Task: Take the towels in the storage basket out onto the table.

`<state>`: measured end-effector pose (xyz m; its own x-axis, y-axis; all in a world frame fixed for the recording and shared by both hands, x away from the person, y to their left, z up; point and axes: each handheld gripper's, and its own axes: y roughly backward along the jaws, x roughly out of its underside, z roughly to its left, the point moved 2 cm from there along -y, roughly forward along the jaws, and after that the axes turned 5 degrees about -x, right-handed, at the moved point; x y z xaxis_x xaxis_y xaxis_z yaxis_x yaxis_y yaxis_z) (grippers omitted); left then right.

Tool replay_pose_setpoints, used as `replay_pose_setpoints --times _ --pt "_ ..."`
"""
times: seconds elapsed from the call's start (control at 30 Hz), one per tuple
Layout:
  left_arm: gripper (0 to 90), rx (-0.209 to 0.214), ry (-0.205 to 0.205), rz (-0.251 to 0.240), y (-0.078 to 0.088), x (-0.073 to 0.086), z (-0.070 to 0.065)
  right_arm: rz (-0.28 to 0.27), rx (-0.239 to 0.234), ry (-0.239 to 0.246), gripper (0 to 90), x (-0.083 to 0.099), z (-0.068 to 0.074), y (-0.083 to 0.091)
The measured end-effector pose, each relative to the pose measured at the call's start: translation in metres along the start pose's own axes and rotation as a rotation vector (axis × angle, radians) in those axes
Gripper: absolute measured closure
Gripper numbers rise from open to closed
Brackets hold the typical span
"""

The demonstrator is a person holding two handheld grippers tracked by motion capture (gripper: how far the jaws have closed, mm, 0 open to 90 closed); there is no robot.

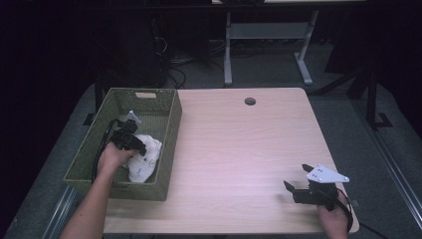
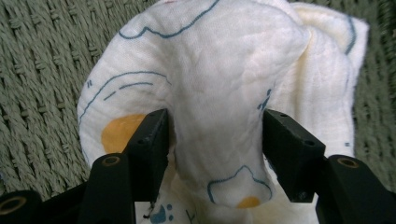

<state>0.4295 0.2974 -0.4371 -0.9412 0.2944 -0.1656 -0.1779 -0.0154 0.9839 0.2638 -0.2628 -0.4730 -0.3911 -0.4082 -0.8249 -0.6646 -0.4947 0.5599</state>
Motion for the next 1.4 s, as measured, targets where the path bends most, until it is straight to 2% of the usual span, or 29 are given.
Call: replay_pose_setpoints --times 0.03,0.07,0.2,0.33,0.47,0.63,0.93,1.23,1.4 --pt "40.7 0.000 0.000 0.000 0.000 0.000 0.000 0.000 -0.001 0.001 13.7 0.000 0.000 0.000" --pt "38.9 -0.017 -0.032 0.022 -0.004 0.001 -0.003 -0.002 0.000 -0.006 13.7 0.000 0.001 0.000" --pt "38.4 -0.042 -0.060 0.030 -0.006 0.001 -0.007 0.005 0.002 -0.003 13.7 0.000 0.001 -0.001" --pt "40.9 -0.050 -0.071 0.031 -0.007 0.003 -0.007 0.009 -0.003 -0.004 13.7 0.000 0.003 -0.002" --pt "46.7 -0.042 -0.037 0.021 -0.007 0.003 -0.005 0.014 -0.001 -0.001 13.7 0.000 0.003 -0.003" --pt "59.5 -0.042 -0.037 0.009 -0.005 0.005 -0.003 0.020 -0.003 -0.003 13.7 0.000 0.004 -0.003" --pt "63.2 -0.024 -0.015 -0.001 -0.005 0.006 0.001 0.023 0.000 -0.003 13.7 0.001 0.003 -0.006" --pt "69.1 -0.022 -0.027 -0.004 -0.005 0.006 0.003 0.018 0.002 -0.006 13.7 0.002 0.002 -0.005" --pt "73.0 -0.007 -0.008 -0.028 -0.005 0.009 0.006 0.024 0.000 -0.010 13.6 0.002 0.002 -0.007"
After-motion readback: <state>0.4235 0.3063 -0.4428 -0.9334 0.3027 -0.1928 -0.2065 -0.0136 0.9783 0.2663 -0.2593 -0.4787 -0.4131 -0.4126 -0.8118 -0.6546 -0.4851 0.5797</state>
